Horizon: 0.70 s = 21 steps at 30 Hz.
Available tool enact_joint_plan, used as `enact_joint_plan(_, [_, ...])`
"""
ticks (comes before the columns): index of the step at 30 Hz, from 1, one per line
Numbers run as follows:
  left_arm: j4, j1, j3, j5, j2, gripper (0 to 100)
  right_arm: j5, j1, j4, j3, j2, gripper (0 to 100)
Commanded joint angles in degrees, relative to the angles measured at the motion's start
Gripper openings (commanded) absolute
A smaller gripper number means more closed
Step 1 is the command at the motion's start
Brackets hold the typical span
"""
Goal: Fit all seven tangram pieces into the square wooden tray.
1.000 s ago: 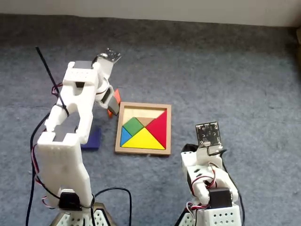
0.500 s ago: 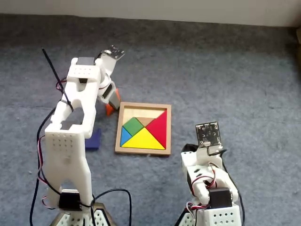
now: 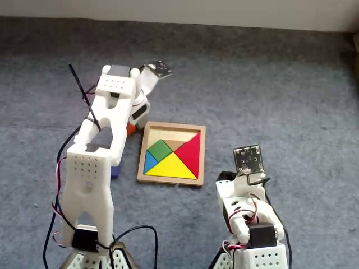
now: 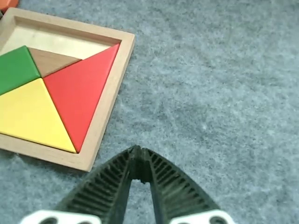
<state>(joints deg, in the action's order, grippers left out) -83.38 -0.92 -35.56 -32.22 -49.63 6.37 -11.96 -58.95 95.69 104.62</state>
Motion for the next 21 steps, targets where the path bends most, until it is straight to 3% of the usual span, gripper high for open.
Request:
enact_joint_plan(1, [-1.5, -0.7, -1.9, -0.7, 0.0, 11, -0.3, 0.6, 0.4, 8.8, 0.6, 0.5])
enact_joint_plan(9, [-16.8, -1.5, -17.2, -1.2, 0.0, 11, -0.3, 0.6, 0.4, 8.8, 0.6, 0.5])
enact_joint_plan(21, [-17.4, -11.1, -20.0, -10.1, 0.0, 11, -0.3, 0.6, 0.4, 8.8, 0.6, 0.5])
